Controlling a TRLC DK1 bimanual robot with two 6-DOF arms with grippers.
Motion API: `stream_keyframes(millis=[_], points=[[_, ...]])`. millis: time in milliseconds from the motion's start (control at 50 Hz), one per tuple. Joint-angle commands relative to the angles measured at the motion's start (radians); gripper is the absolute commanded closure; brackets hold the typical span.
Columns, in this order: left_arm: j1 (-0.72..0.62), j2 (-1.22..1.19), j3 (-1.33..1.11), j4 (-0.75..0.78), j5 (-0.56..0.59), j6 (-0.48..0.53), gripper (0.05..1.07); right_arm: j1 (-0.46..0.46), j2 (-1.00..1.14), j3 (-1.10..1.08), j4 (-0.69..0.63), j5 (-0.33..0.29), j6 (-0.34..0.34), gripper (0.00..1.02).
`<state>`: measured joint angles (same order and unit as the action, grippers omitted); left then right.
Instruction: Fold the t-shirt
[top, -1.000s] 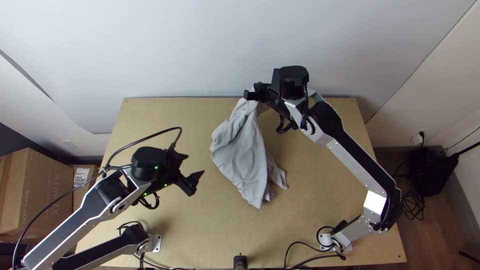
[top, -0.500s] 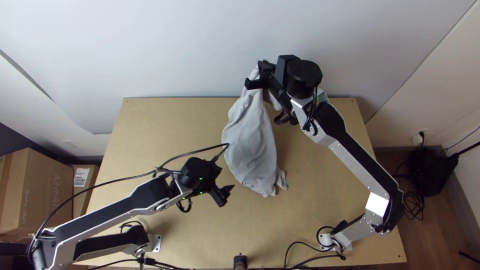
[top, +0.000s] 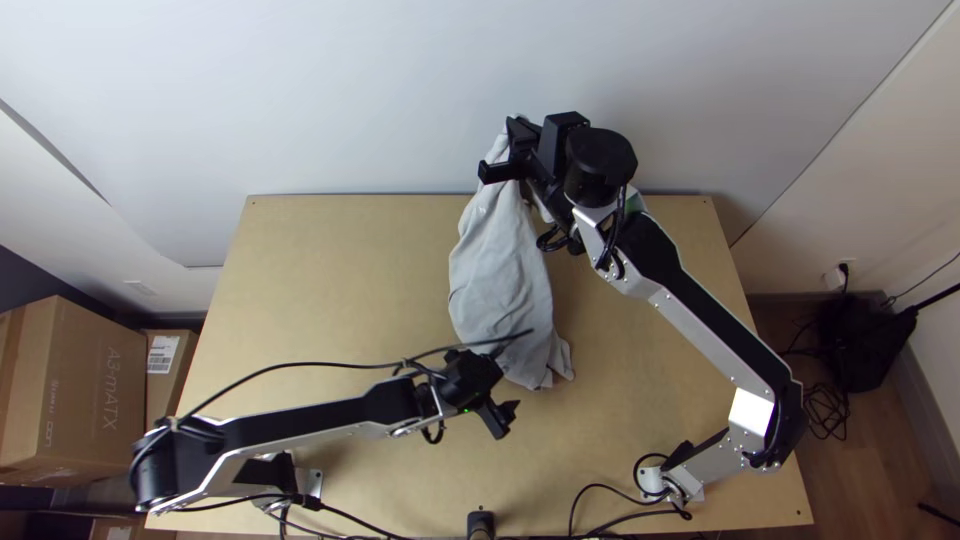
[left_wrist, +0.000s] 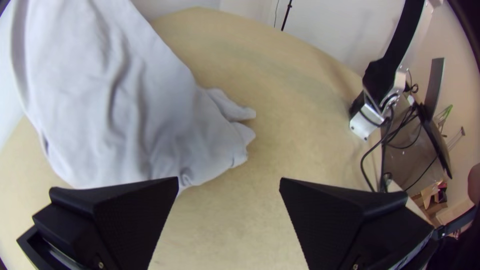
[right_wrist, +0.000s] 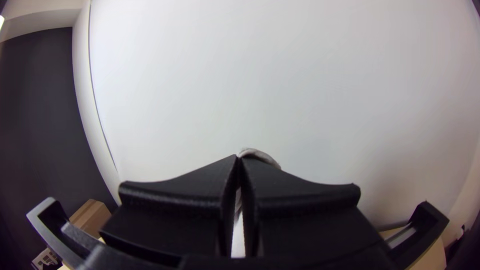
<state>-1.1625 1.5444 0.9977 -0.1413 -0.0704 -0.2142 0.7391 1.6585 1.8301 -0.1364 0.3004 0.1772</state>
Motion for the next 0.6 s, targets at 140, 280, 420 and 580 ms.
stream_keyframes(millis=[140,280,420,580], points=[[-0.055,0.187,0.067,0.092,-0.104,-0.057,0.1,0.017,-0.037,-0.009,0.052,0.023,-0.028,1.0],[-0.06,0.252,0.125,0.097,-0.141,-0.082,0.11,0.019,-0.042,-0.012,0.052,0.028,-0.028,1.0],[-0.06,0.286,0.176,0.095,-0.147,-0.097,0.11,0.019,-0.045,-0.014,0.052,0.028,-0.028,1.0],[-0.062,0.324,0.219,0.083,-0.144,-0.114,0.11,0.022,-0.049,-0.017,0.052,0.029,-0.028,1.0]])
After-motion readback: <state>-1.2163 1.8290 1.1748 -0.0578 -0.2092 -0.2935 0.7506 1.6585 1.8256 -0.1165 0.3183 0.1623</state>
